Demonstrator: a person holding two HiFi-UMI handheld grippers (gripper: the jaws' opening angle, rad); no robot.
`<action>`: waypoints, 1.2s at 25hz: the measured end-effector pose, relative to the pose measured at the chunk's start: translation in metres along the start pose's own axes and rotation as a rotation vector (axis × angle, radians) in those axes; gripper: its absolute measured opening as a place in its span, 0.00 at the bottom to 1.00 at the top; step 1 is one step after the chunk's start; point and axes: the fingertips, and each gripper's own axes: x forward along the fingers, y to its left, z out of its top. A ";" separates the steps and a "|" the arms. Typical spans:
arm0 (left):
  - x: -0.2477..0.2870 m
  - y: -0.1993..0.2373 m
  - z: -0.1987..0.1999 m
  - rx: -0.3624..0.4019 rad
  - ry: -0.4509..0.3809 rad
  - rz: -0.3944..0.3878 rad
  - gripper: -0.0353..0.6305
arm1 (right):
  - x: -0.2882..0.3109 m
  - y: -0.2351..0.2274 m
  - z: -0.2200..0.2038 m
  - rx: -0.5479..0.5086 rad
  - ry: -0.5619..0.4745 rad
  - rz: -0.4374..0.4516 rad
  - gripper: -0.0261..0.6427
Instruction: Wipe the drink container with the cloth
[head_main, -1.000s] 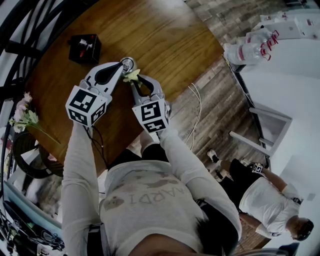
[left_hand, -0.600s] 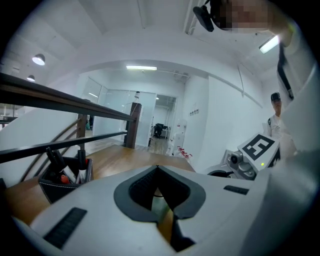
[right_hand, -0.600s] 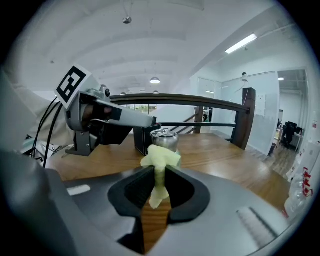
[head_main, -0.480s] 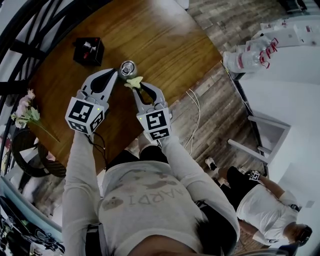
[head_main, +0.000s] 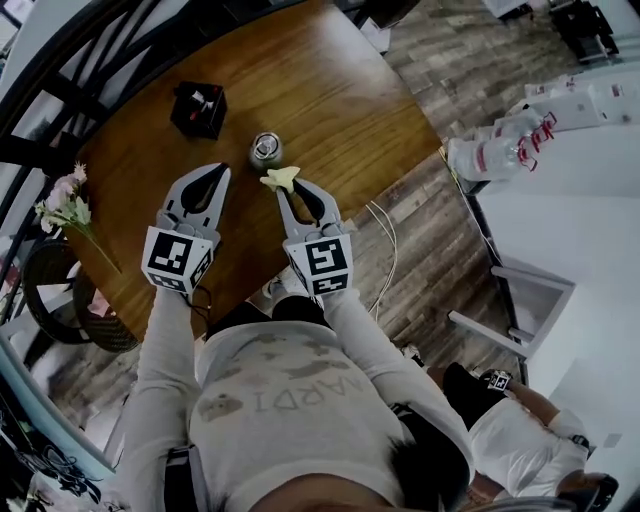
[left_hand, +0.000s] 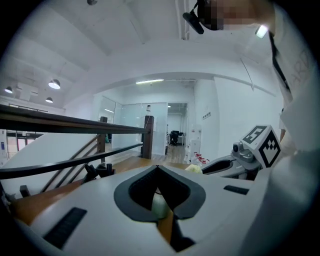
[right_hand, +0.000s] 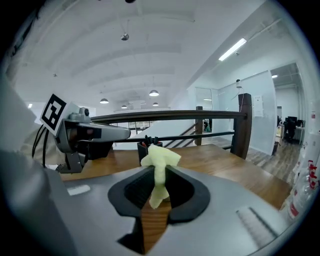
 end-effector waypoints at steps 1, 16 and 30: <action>-0.005 -0.001 0.003 0.008 -0.008 0.014 0.06 | -0.003 0.000 0.002 -0.001 -0.005 0.002 0.15; -0.055 -0.020 0.044 0.042 -0.124 0.161 0.06 | -0.054 -0.004 0.054 -0.034 -0.126 -0.004 0.15; -0.078 -0.041 0.063 0.081 -0.184 0.210 0.06 | -0.089 -0.005 0.084 -0.034 -0.223 -0.011 0.15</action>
